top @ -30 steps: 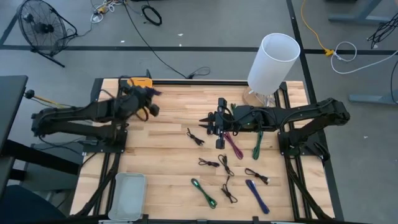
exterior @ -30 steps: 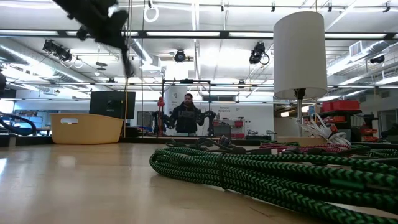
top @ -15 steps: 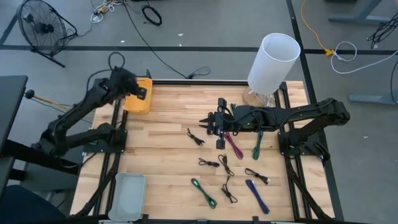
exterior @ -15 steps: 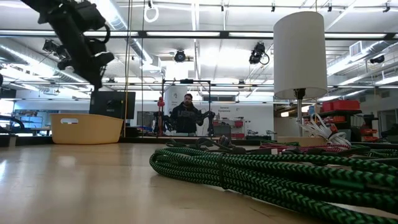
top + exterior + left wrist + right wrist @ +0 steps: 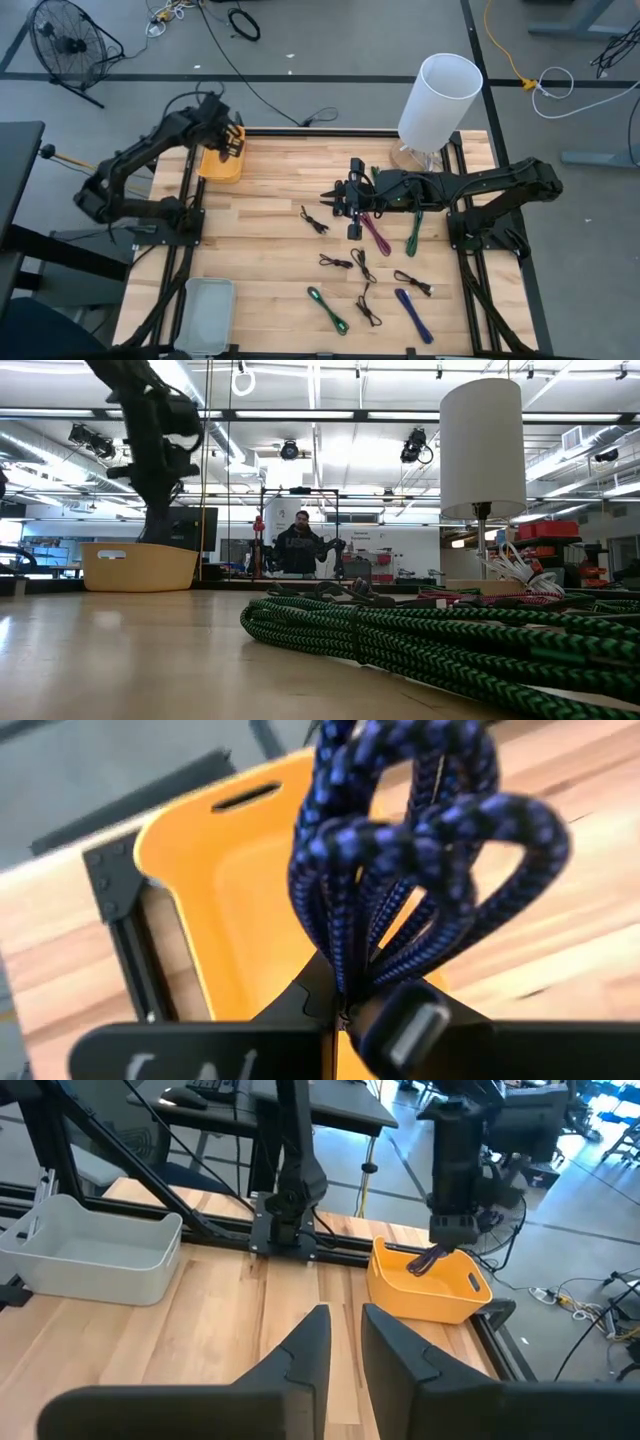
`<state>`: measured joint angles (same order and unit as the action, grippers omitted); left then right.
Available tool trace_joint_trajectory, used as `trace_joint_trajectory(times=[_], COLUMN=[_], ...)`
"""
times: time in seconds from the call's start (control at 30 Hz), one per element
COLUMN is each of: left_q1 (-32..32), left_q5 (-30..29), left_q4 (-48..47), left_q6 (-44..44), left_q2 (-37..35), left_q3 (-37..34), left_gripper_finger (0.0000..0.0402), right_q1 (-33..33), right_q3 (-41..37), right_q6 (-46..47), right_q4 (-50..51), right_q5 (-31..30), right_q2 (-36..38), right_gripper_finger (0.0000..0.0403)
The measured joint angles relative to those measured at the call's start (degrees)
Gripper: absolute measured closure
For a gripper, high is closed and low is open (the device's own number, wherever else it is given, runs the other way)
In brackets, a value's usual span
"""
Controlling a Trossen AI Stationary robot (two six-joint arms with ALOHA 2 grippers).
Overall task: Pick & Place USB Port
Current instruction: Put the purple charger cable into the yellow bin
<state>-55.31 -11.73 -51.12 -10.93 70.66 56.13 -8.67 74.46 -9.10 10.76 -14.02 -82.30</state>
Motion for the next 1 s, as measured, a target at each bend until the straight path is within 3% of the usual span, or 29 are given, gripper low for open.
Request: trace_joint_trajectory(times=[0.37, 1.0], left_q1=[-2.0, -3.3], left_q5=[-0.1, -3.5], left_q4=[-5.3, -8.9], left_q6=[-1.8, -1.3], left_q2=[9.4, 20.4], left_q3=[5.4, 8.5], left_gripper_finger=[0.0373, 0.0373], right_q1=[0.0, -0.1], right_q3=[0.0, 0.0], right_q6=[0.2, 0.7], right_q4=[0.5, 1.0], right_q5=[0.0, 0.1], right_q2=[0.0, 0.0], right_gripper_finger=[0.0342, 0.0342])
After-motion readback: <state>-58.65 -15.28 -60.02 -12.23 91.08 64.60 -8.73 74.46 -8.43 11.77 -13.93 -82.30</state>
